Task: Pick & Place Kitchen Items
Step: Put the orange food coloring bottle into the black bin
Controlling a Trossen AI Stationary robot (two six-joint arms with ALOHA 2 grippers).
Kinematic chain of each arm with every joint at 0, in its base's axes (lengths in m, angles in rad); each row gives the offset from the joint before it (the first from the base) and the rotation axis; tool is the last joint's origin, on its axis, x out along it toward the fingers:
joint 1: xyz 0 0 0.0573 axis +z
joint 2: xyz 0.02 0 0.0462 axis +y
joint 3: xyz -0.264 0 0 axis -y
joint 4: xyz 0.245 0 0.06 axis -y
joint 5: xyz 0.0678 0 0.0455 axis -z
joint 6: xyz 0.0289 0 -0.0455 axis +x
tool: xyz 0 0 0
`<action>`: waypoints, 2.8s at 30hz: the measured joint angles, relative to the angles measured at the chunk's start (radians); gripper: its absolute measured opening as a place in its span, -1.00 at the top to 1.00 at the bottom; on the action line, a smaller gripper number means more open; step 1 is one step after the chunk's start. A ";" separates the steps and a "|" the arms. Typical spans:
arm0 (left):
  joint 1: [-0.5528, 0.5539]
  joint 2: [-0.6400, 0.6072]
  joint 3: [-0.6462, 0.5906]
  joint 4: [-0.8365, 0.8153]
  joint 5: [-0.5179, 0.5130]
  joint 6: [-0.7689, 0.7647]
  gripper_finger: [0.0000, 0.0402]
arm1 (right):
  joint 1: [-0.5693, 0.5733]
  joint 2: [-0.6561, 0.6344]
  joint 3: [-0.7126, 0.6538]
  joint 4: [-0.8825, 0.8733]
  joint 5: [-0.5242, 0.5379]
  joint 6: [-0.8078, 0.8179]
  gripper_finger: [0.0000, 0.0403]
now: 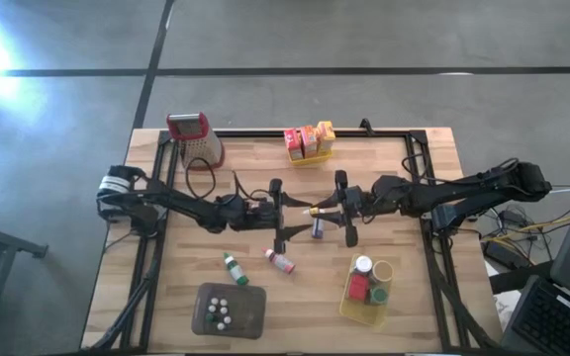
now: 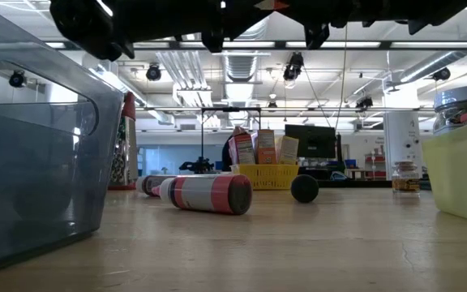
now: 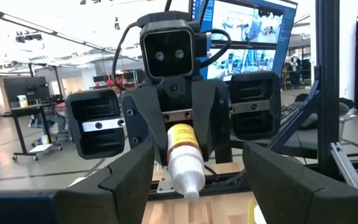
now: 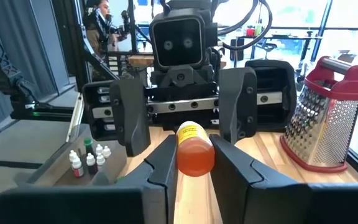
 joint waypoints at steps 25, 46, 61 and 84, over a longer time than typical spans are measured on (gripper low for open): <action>0.000 -0.002 -0.009 -0.015 -0.026 -0.015 0.46 | 0.000 0.000 0.000 -0.003 -0.003 -0.001 0.58; 0.000 -0.003 -0.010 -0.018 -0.022 -0.020 0.50 | 0.000 0.000 0.000 -0.011 -0.004 0.008 0.60; 0.000 -0.003 -0.010 -0.016 0.004 -0.027 0.44 | 0.000 0.000 0.000 -0.011 -0.004 -0.001 0.64; 0.000 -0.006 -0.009 -0.006 0.024 -0.007 0.21 | 0.000 -0.003 0.001 -0.019 -0.002 -0.005 0.60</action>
